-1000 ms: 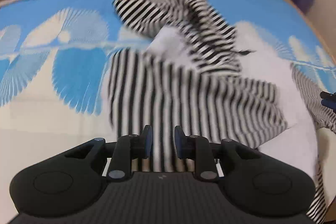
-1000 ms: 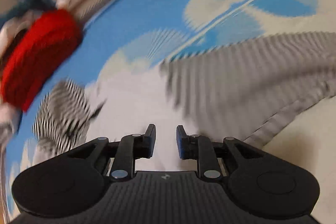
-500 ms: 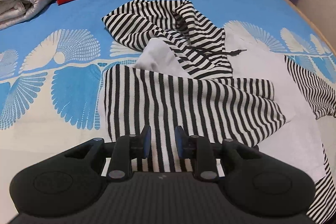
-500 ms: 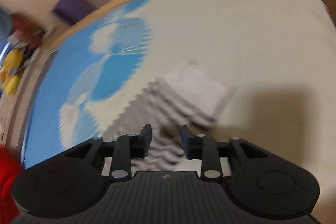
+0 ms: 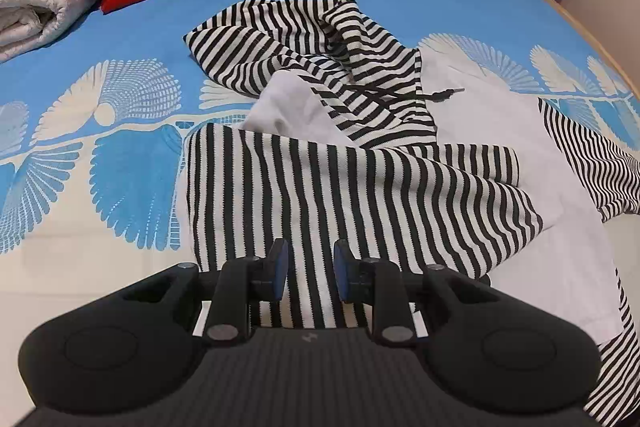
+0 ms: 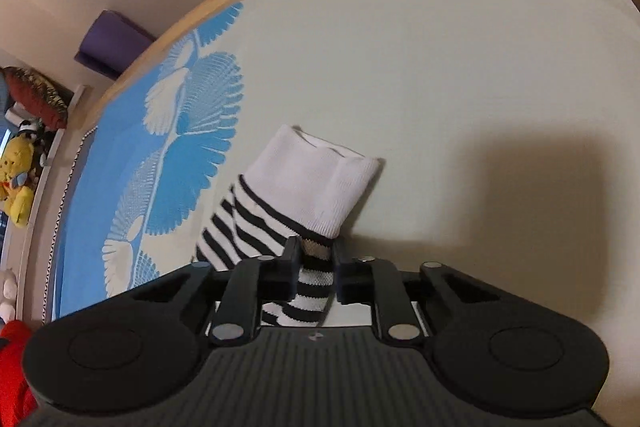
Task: Fold small clothes
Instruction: 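Grasp the white sleeve cuff with the right gripper and lift it, then lay the held cuff across the striped front and open the right gripper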
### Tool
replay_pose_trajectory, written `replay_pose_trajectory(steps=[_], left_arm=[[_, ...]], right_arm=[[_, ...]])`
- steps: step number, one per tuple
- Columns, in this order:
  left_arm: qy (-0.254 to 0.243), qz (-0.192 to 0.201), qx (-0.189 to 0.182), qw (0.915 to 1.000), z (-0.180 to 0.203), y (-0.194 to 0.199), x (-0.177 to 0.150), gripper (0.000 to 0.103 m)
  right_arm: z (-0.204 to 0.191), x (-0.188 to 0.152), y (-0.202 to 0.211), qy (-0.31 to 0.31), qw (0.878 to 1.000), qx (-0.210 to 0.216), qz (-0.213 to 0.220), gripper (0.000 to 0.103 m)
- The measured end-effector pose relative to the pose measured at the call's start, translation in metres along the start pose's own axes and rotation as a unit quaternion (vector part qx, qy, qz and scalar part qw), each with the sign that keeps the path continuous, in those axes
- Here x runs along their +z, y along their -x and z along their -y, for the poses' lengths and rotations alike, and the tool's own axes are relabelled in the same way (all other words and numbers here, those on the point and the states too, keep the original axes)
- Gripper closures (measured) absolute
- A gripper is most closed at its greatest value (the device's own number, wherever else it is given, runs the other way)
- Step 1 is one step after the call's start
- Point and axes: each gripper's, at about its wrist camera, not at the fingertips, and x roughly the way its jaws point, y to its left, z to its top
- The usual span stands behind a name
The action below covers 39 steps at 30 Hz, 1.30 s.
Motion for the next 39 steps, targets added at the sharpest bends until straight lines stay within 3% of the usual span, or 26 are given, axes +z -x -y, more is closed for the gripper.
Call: replay_pose_trajectory(steps=[6,10,14,17,20,22,23,24,25,27,29,31,33,35,37,39], left_arm=[[0.009,0.004,0.003,1.0,-0.009,0.004,0.001,0.076],[0.022,0.004,0.012,0.9997,-0.018,0.007,0.001,0.076],[0.046,0.008,0.024,0.9986,-0.032,0.011,0.002,0.076],[0.065,0.012,0.031,0.9973,-0.045,0.015,0.001,0.076],[0.086,0.016,0.038,0.9954,-0.059,0.02,0.001,0.076],[0.102,0.018,0.042,0.9937,-0.069,0.023,0.002,0.076],[0.112,0.019,0.044,0.9926,-0.074,0.024,0.002,0.076],[0.121,0.018,0.046,0.9915,-0.079,0.024,0.002,0.076],[0.129,0.017,0.046,0.9904,-0.083,0.024,0.002,0.076],[0.141,0.012,0.041,0.989,-0.09,0.023,0.003,0.076],[0.15,0.006,0.033,0.9882,-0.093,0.02,0.003,0.076],[0.161,0.001,0.02,0.9867,-0.096,0.017,0.002,0.076],[0.177,-0.004,0.0,0.9842,-0.097,0.014,0.001,0.076],[0.186,-0.011,-0.018,0.9823,-0.093,0.009,0.0,0.076],[0.183,-0.016,-0.027,0.9825,-0.085,0.003,-0.001,0.076],[0.176,-0.023,-0.033,0.9836,-0.075,-0.005,-0.001,0.076]], right_arm=[[-0.042,-0.012,0.034,0.077,0.994,0.019,0.076,0.094],[-0.091,-0.039,0.066,0.123,0.985,0.072,0.096,0.094],[-0.157,-0.101,0.107,0.233,0.954,0.167,0.091,0.094],[-0.198,-0.167,0.139,0.322,0.91,0.251,0.064,0.094],[-0.229,-0.247,0.17,0.411,0.847,0.337,0.013,0.094],[-0.241,-0.308,0.185,0.477,0.787,0.389,-0.053,0.092],[-0.244,-0.338,0.188,0.505,0.754,0.406,-0.107,0.088],[-0.244,-0.369,0.187,0.527,0.718,0.418,-0.181,0.088],[-0.24,-0.393,0.184,0.539,0.69,0.419,-0.241,0.087],[-0.231,-0.426,0.181,0.564,0.655,0.394,-0.311,0.086],[-0.226,-0.436,0.182,0.586,0.637,0.379,-0.327,0.085],[-0.225,-0.428,0.181,0.596,0.643,0.369,-0.31,0.077],[-0.228,-0.414,0.173,0.594,0.672,0.342,-0.281,0.067],[-0.226,-0.395,0.161,0.58,0.711,0.304,-0.256,0.065],[-0.22,-0.369,0.141,0.551,0.766,0.244,-0.225,0.065],[-0.208,-0.339,0.113,0.508,0.823,0.158,-0.2,0.066]])
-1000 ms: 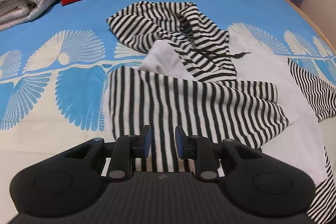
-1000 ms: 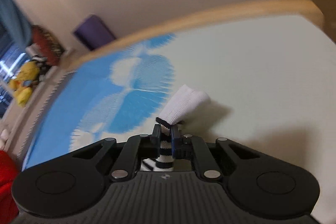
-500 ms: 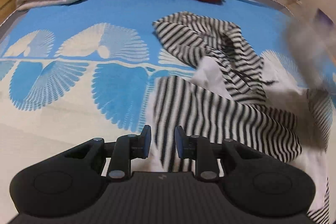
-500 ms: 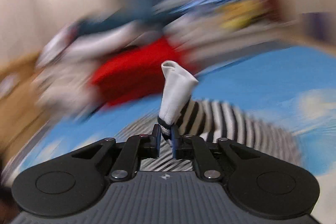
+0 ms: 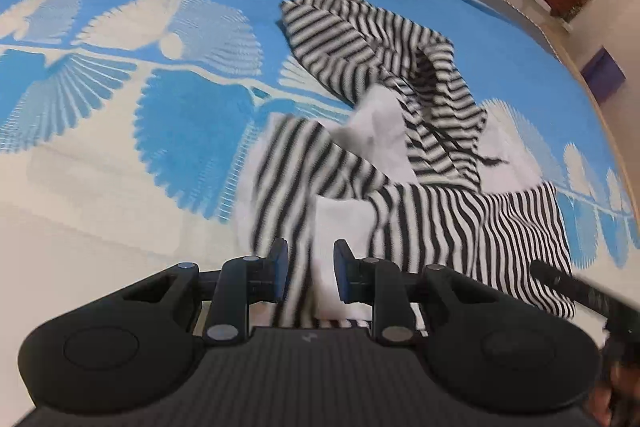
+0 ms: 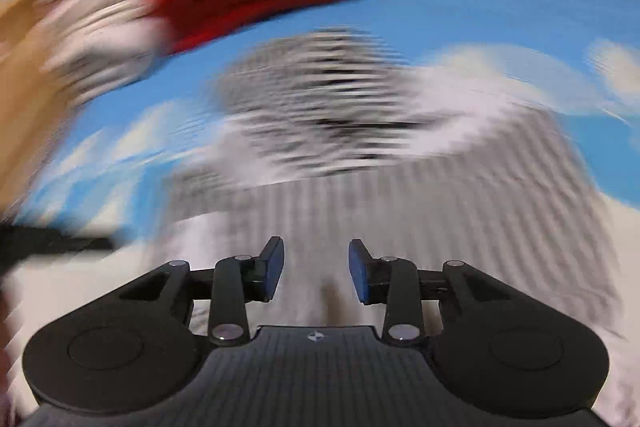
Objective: Fold small clothes
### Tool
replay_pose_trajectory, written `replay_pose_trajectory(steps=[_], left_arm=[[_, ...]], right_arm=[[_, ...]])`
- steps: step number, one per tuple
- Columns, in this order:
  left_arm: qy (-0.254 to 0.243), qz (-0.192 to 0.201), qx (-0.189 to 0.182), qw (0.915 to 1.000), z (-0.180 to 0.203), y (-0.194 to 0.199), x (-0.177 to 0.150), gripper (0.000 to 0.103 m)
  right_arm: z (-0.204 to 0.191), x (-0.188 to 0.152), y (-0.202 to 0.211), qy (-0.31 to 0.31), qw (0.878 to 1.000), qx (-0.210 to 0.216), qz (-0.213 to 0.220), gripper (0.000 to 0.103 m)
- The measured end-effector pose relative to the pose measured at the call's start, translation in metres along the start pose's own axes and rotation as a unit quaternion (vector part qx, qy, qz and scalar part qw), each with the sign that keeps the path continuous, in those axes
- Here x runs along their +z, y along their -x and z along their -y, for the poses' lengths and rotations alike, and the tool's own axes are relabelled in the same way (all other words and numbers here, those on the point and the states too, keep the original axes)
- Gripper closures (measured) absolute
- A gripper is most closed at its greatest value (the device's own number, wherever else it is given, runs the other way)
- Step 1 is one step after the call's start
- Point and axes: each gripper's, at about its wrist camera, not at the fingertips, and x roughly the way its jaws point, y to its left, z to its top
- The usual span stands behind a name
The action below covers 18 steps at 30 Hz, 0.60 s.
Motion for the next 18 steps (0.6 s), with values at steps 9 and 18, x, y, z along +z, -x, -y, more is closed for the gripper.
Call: replay_pose_trajectory(steps=[9,18], left_arm=[[-0.065,-0.039,0.031,0.9966,0.038,-0.038,-0.021,0.076],[-0.08,-0.057,0.052,0.9938,0.048,-0.058,-0.029,0.076]], right_arm=[[0.093,0.001,0.011,-0.165,0.984,-0.055,-0.035,0.075],[0.105,0.0,0.003,-0.186,0.979,-0.064,-0.057,0.068]])
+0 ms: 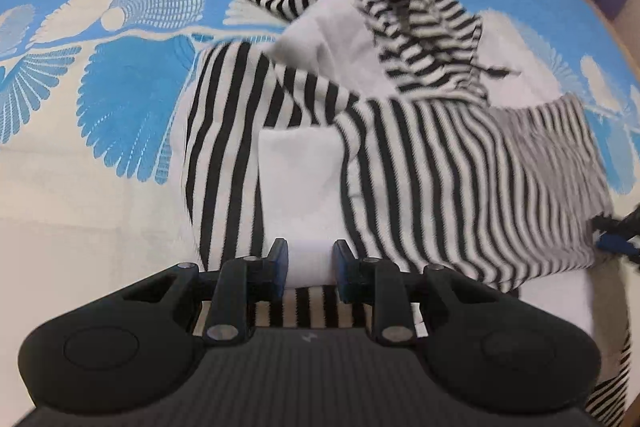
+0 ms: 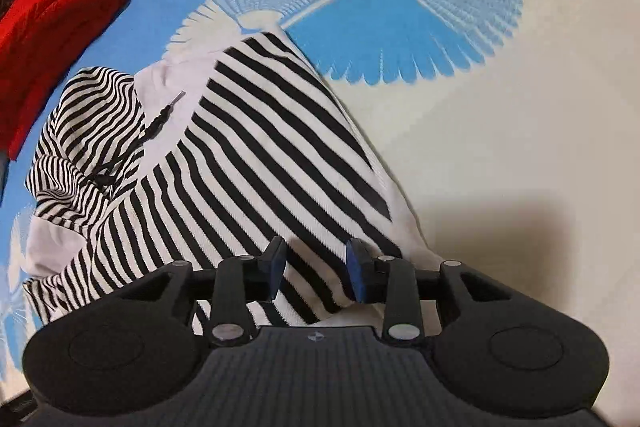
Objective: Fold small clothes
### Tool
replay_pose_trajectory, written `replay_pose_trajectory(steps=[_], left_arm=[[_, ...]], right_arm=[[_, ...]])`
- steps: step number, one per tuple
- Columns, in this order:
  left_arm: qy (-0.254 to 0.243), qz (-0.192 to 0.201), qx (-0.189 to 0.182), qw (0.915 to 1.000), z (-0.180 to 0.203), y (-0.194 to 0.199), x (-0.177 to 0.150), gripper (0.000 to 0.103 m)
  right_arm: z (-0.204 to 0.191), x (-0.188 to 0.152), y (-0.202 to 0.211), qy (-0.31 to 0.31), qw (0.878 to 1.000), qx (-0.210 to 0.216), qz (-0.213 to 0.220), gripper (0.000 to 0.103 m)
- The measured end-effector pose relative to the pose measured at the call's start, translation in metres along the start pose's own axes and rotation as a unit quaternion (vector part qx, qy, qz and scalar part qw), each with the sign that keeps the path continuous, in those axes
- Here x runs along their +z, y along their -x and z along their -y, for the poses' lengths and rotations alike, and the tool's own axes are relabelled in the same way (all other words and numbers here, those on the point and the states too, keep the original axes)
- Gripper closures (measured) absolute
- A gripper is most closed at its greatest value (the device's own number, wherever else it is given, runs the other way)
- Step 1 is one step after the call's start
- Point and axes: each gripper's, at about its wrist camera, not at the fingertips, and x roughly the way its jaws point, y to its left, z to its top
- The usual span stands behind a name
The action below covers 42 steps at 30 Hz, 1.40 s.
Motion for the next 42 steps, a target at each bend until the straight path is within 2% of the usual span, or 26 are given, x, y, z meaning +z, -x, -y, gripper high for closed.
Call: replay_pose_trajectory(steps=[2,4,7,15,16,17,18,19,22,24,28,31,32,33,34,35,36,38,39,40,42], left_arm=[[0.0,-0.008,0.007,0.9999,0.0,-0.004,-0.001,0.076],[0.01,0.001,-0.001,1.0,-0.001,0.003,0.001,0.076],[0.019,0.04,-0.023,0.9987,-0.002,0.024,0.009,0.076],[0.03,0.135,-0.036,0.9897,-0.003,0.059,0.024,0.076],[0.028,0.145,-0.038,0.9884,-0.004,0.064,0.028,0.078],[0.03,0.154,-0.037,0.987,-0.004,0.068,0.036,0.079],[0.036,0.162,-0.035,0.9856,-0.006,0.07,0.045,0.082],[0.043,0.169,-0.034,0.9841,-0.008,0.072,0.058,0.088],[0.048,0.175,-0.04,0.9827,-0.007,0.067,0.1,0.096],[0.047,0.177,-0.037,0.9825,-0.005,0.059,0.127,0.097],[0.048,0.18,-0.022,0.9823,-0.008,0.026,0.182,0.096],[0.046,0.18,0.009,0.9826,-0.016,-0.011,0.222,0.094],[0.051,0.18,0.017,0.9822,-0.021,-0.022,0.232,0.093],[0.057,0.177,0.029,0.9821,-0.027,-0.035,0.244,0.086],[0.061,0.172,0.042,0.9823,-0.032,-0.046,0.254,0.072],[0.062,0.168,0.06,0.9819,-0.038,-0.058,0.265,0.064],[0.063,0.169,0.08,0.9803,-0.041,-0.066,0.273,0.051],[0.063,0.172,0.111,0.9768,-0.046,-0.083,0.288,0.036],[0.062,0.17,0.114,0.9768,-0.049,-0.09,0.293,0.026],[0.06,0.166,0.115,0.9775,-0.05,-0.098,0.299,0.022],[0.055,0.158,0.118,0.9788,-0.052,-0.113,0.307,0.022]], right_arm=[[-0.008,-0.001,0.012,0.016,1.0,0.001,0.016,0.067],[-0.017,0.001,0.024,0.02,0.999,0.014,0.029,0.066],[-0.031,0.001,0.038,0.023,0.998,0.044,0.036,0.065],[-0.068,0.003,0.06,0.065,0.992,0.082,0.067,0.065],[-0.069,0.005,0.061,0.061,0.992,0.09,0.068,0.069],[-0.07,0.009,0.062,0.056,0.991,0.1,0.068,0.081],[-0.07,0.012,0.064,0.052,0.99,0.112,0.069,0.09],[-0.071,0.015,0.066,0.048,0.989,0.12,0.072,0.101],[-0.074,0.024,0.072,0.045,0.987,0.133,0.084,0.101],[-0.073,0.028,0.072,0.037,0.986,0.137,0.083,0.101],[-0.071,0.035,0.063,0.027,0.986,0.155,0.051,0.097],[-0.07,0.039,0.057,0.015,0.986,0.165,0.03,0.097],[-0.071,0.04,0.055,0.012,0.985,0.167,0.027,0.097],[-0.071,0.041,0.054,0.011,0.985,0.17,0.024,0.097],[-0.072,0.042,0.053,0.009,0.985,0.171,0.023,0.097],[-0.073,0.042,0.051,0.009,0.985,0.173,0.021,0.097],[-0.073,0.042,0.05,0.011,0.985,0.174,0.018,0.097],[-0.073,0.042,0.046,0.016,0.984,0.176,0.008,0.097],[-0.073,0.043,0.044,0.017,0.984,0.176,0.005,0.097],[-0.072,0.043,0.043,0.019,0.985,0.174,0.004,0.097],[-0.071,0.045,0.041,0.022,0.985,0.169,0.004,0.097]])
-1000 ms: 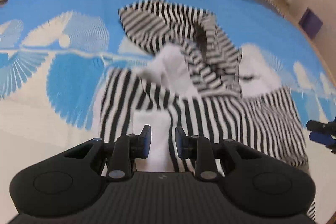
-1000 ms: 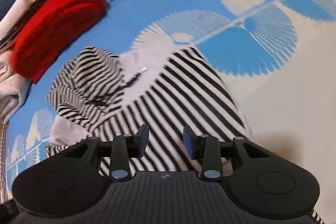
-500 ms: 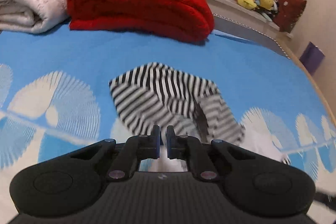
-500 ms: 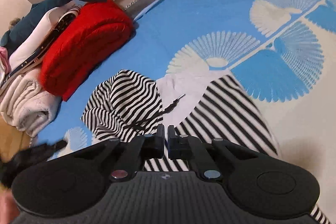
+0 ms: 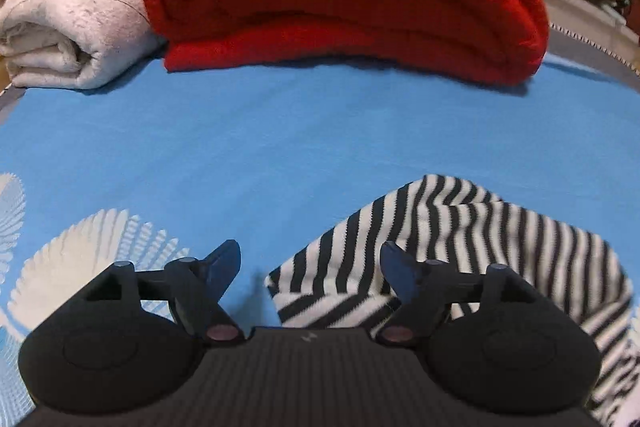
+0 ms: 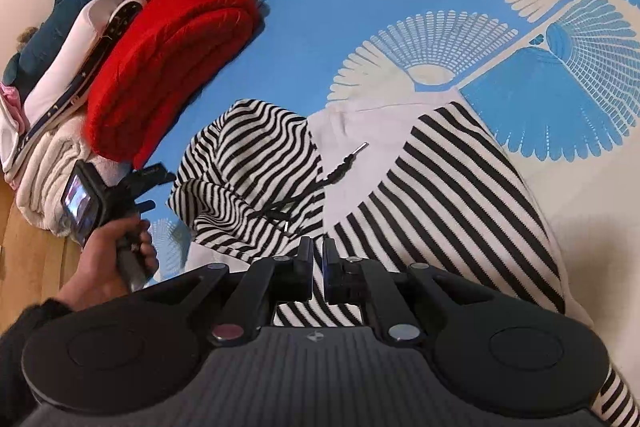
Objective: Fold small clothes
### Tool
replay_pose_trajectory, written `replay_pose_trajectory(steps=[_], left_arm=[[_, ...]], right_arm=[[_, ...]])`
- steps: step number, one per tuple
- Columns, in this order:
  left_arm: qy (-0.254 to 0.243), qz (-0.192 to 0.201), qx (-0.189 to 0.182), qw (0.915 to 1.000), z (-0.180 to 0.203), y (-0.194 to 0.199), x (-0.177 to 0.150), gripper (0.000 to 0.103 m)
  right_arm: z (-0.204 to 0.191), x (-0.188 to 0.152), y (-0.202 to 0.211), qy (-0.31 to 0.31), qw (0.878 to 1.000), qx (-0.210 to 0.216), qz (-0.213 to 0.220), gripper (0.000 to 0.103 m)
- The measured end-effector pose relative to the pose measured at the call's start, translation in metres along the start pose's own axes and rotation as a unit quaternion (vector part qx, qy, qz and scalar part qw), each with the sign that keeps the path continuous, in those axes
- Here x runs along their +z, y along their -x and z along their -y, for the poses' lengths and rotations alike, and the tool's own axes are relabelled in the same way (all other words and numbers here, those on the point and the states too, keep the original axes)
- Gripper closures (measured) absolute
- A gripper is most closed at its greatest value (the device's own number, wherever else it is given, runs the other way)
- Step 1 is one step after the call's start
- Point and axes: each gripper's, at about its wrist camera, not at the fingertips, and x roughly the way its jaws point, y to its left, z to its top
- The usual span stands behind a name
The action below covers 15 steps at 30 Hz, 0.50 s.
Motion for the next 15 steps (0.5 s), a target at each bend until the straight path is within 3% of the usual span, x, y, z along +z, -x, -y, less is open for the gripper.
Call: replay_pose_trajectory(steps=[2,3,4,5,6,8,10,12,15], left_arm=[[-0.005,-0.007,-0.003,1.0,0.004,-0.013,0.0,0.023],[-0.01,-0.005,-0.005,0.9999,0.005,-0.016,0.0,0.037],[-0.018,-0.001,-0.009,0.9998,0.008,-0.017,0.001,0.073],[-0.028,-0.001,-0.011,0.9996,0.012,-0.016,0.0,0.094],[-0.038,0.0,-0.012,0.9992,0.016,-0.012,-0.001,0.102],[-0.073,0.03,-0.014,0.9968,0.031,0.011,-0.005,0.102],[-0.088,0.052,-0.038,0.9941,0.036,0.037,-0.009,0.102],[-0.096,0.074,-0.074,0.9898,0.04,0.076,-0.016,0.102],[-0.119,0.11,-0.14,0.9768,0.047,0.151,-0.043,0.102]], right_arm=[[0.003,0.001,-0.004,-0.004,1.0,-0.005,-0.003,0.097],[0.005,0.001,-0.006,-0.009,1.0,-0.004,-0.007,0.097],[0.008,0.001,-0.008,-0.015,1.0,-0.003,-0.012,0.097],[0.01,0.001,-0.01,-0.022,1.0,-0.002,-0.017,0.097],[0.01,0.002,-0.011,-0.025,1.0,-0.002,-0.018,0.097],[0.011,0.004,-0.01,-0.027,0.999,-0.003,-0.016,0.097],[0.011,0.007,-0.007,-0.031,0.999,0.001,-0.01,0.097],[0.014,0.01,-0.004,-0.036,0.999,0.005,-0.008,0.097],[0.02,0.013,0.003,-0.047,0.999,0.005,0.0,0.097]])
